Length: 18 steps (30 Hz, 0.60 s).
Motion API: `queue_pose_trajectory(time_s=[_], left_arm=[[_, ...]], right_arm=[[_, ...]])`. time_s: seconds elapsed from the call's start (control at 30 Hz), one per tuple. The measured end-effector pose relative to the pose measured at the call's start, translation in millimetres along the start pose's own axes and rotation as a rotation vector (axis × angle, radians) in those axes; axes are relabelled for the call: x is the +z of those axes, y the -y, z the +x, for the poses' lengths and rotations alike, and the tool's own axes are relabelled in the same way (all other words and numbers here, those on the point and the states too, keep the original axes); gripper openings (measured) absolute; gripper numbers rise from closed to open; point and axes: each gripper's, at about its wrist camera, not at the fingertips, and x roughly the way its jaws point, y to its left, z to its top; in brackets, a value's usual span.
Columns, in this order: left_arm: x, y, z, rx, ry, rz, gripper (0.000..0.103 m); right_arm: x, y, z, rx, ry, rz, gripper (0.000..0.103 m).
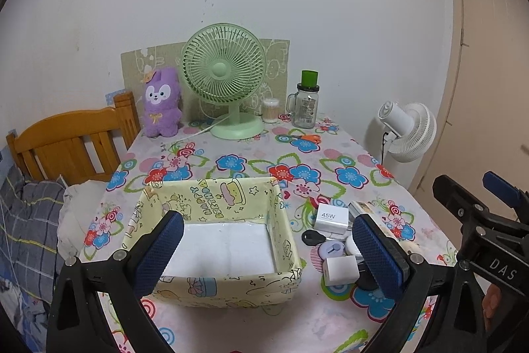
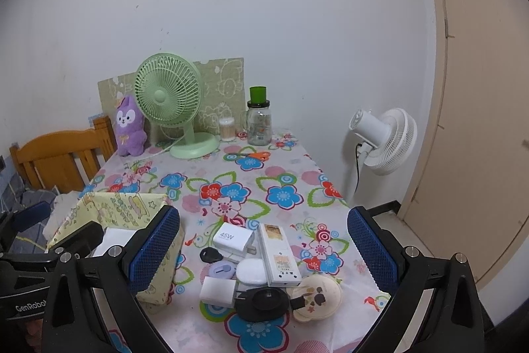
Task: Organize rigid objects
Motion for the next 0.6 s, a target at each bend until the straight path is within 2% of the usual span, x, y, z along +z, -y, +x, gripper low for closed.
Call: queue_pose_trajectory(time_s=[0.6], left_arm=[[-1.0,-2.4,5.9,0.006,-0.002,-0.009,0.103]], right_arm=[[1.3,-0.5,7.1,0.002,-0.010,-0.008,0.102]])
